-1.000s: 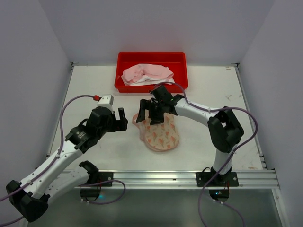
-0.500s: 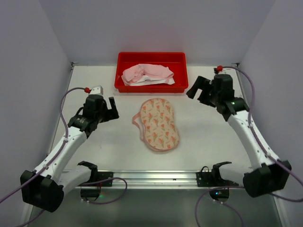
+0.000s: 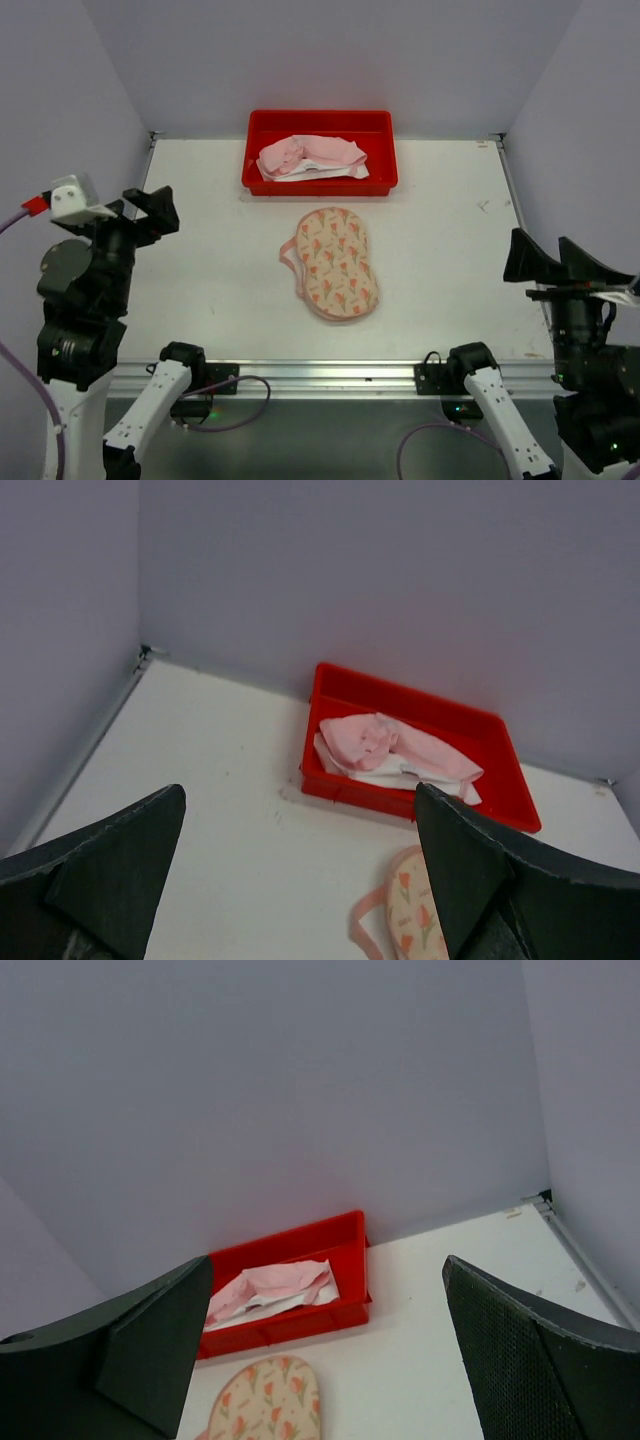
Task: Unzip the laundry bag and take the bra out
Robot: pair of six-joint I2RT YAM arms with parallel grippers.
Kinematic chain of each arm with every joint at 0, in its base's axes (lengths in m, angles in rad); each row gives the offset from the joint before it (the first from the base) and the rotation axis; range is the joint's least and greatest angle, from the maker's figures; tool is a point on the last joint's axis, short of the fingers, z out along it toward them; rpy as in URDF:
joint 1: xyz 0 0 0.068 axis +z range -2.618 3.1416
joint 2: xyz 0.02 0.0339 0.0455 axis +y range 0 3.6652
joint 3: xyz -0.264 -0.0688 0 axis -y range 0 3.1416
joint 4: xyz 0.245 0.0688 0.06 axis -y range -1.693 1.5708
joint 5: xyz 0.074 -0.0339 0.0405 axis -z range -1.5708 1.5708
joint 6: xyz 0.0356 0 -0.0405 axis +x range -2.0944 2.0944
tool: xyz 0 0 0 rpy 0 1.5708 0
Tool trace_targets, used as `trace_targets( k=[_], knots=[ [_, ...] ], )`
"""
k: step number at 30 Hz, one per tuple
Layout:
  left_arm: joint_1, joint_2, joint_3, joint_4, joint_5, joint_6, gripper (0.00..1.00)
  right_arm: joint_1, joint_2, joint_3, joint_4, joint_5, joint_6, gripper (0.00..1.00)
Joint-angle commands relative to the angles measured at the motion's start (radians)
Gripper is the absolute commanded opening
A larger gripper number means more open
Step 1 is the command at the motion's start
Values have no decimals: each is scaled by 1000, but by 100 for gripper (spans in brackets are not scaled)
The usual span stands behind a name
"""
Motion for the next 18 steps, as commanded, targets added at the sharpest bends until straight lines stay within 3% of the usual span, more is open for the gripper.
trace_targets(
  k=[1, 8, 18],
  knots=[
    [5, -60, 70, -84, -50, 101, 100, -1, -73, -28, 2, 2, -104, 99],
    [5, -159, 57, -89, -47, 112, 100, -1, -201, -100, 30, -49, -129, 99],
    [5, -244, -12, -89, -68, 89, 100, -3, -244, -108, 13, -80, -129, 99]
  ],
)
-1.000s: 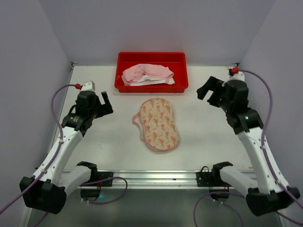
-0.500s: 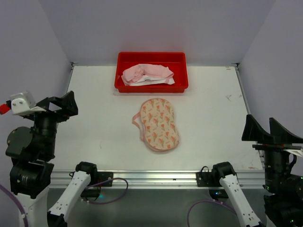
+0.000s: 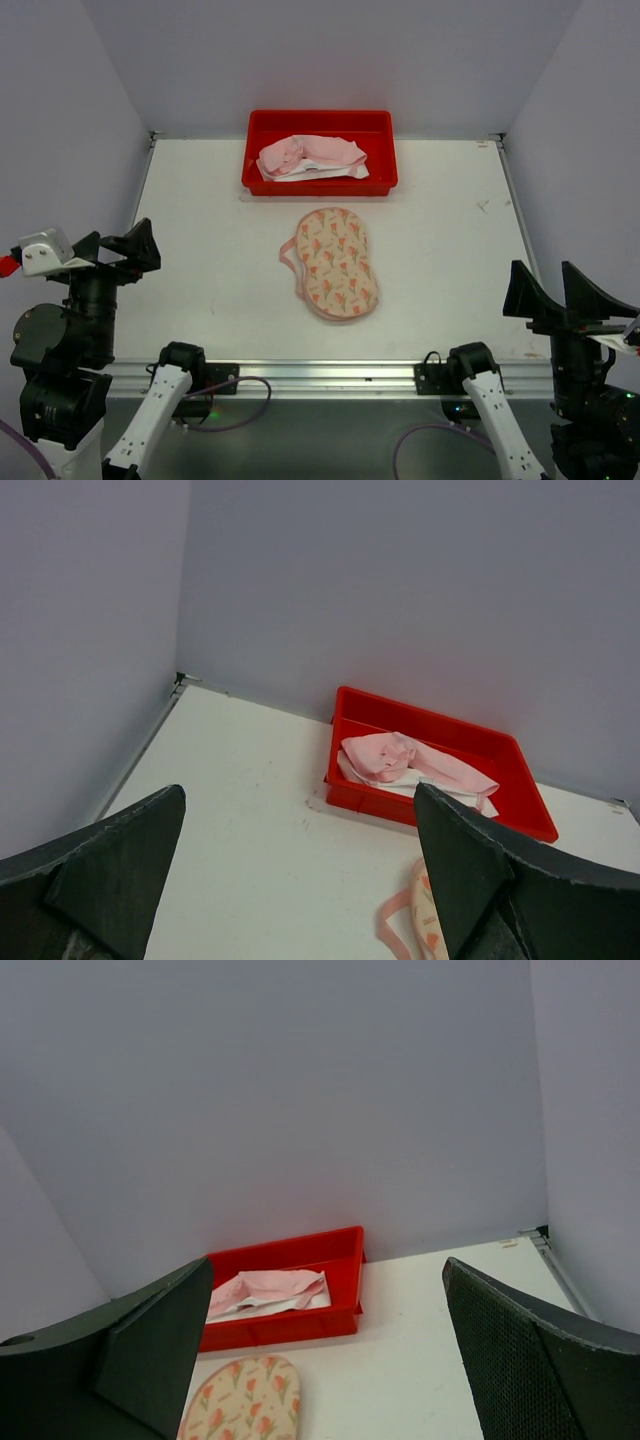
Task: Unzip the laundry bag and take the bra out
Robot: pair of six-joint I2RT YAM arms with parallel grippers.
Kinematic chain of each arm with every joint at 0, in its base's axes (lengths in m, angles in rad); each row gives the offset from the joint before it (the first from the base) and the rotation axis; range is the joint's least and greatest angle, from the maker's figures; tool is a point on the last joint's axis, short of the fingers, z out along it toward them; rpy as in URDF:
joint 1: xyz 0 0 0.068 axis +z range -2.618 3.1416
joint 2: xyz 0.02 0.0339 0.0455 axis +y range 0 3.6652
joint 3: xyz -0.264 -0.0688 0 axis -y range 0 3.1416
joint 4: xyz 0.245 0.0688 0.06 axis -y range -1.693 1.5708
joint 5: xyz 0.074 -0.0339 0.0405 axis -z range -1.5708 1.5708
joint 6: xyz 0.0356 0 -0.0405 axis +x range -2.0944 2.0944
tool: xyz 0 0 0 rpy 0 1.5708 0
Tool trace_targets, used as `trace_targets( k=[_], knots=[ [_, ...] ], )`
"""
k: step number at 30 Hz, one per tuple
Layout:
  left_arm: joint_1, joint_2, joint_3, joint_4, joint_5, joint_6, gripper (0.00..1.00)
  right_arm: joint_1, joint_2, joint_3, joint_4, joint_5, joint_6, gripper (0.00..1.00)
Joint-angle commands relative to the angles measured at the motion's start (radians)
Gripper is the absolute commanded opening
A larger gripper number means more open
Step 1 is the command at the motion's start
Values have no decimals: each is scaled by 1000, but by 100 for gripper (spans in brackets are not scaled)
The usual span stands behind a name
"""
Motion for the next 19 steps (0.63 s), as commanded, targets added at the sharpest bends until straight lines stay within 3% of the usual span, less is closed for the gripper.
trace_targets(
  k=[1, 19],
  knots=[
    [5, -19, -26, -4, -22, 16, 100, -1, -15, -4, 5, -15, -20, 99],
    [5, -4, -88, 4, 15, -15, 100, 0, -1, -38, 28, -61, -9, 99]
  ],
)
